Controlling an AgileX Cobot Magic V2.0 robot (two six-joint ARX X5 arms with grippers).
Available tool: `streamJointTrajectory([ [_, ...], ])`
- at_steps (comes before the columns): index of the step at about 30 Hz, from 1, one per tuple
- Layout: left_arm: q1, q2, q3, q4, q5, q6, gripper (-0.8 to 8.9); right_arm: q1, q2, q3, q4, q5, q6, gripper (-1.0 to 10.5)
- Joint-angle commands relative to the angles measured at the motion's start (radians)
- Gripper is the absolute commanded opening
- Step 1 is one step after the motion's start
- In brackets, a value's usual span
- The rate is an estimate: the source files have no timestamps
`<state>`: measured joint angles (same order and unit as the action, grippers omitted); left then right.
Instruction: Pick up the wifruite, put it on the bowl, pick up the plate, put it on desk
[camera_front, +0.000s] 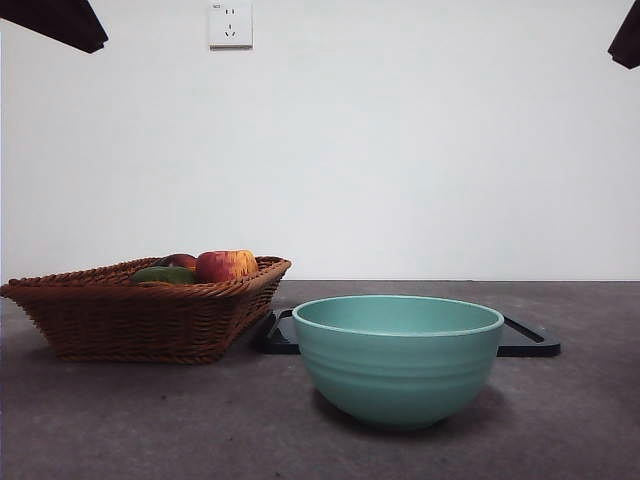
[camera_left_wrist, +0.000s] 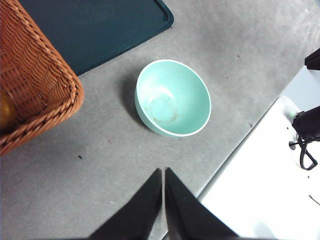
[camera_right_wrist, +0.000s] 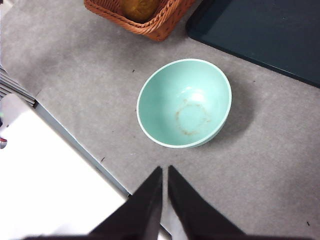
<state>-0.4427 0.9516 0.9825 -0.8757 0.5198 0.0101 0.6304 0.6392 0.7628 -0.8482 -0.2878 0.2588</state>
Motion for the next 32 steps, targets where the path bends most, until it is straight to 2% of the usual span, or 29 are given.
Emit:
streamJointTrajectory([
  [1,-0.005,0.006,0.023,0.008,0.001,0.006,0.08,0.009,0.006,0.016,0.01,0.0,-0.011,0.1],
  [18,-0.002,-0.017,0.023,0.008,0.001,0.006,0.08,0.009,0.006,0.016,0.01,0.0,-0.012,0.1],
  [20,0.012,-0.037,0.023,0.033,-0.003,0.035,0.08,0.009,0.006,0.016,0.01,0.0,-0.012,0.1],
  [24,0.083,-0.105,0.019,0.17,-0.003,0.108,0.08,0.009,0.006,0.016,0.01,0.0,-0.011,0.1],
  [27,0.167,-0.17,0.007,0.326,-0.018,0.114,0.08,0.009,0.006,0.016,0.01,0.0,-0.012,0.1],
  [32,0.304,-0.322,-0.077,0.587,-0.142,0.113,0.08,0.009,0.006,0.016,0.01,0.0,-0.011,0.1],
])
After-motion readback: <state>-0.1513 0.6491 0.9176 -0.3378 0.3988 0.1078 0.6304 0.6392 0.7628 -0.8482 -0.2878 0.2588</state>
